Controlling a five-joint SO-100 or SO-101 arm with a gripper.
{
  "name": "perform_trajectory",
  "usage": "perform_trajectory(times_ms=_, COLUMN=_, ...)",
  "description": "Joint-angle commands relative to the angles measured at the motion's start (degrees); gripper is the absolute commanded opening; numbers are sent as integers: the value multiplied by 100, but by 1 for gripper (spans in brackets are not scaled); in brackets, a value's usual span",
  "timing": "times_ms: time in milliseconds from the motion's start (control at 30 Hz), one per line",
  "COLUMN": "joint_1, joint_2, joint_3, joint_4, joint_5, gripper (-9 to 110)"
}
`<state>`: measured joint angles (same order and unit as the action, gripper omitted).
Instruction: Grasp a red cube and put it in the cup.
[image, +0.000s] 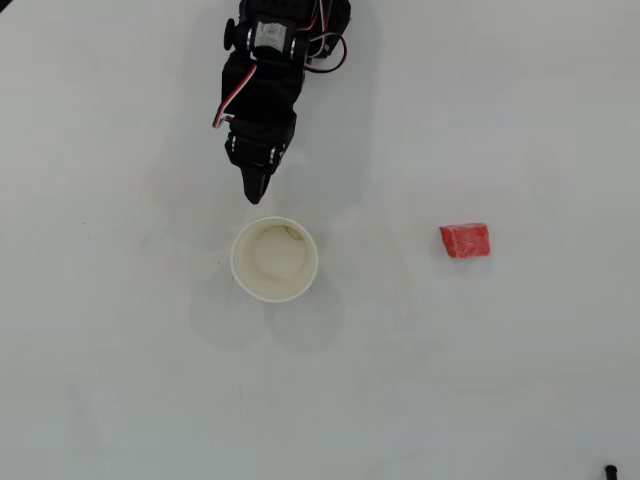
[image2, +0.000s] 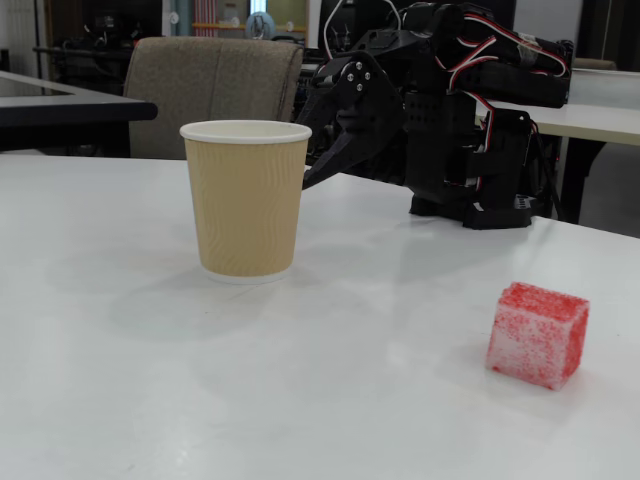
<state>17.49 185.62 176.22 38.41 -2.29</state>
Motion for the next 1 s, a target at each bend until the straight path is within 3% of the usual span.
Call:
perform_trajectory(times_ms=0, joint_1=18, joint_2=44, joint_3=404, joint_4=-123, joint_5=-88, gripper=2)
perform_trajectory(times_ms=633, joint_1=70, joint_2=62, joint_3=404, joint_4=-44, joint_5=-123, gripper=2)
perform_trajectory(times_ms=800, joint_1=-105, joint_2=70, joint_3=404, joint_4=220, joint_5=-2276, gripper=2)
perform_trajectory(times_ms=967, joint_1=-439, joint_2=70, joint_3=404, joint_4=606, joint_5=-3252, gripper=2)
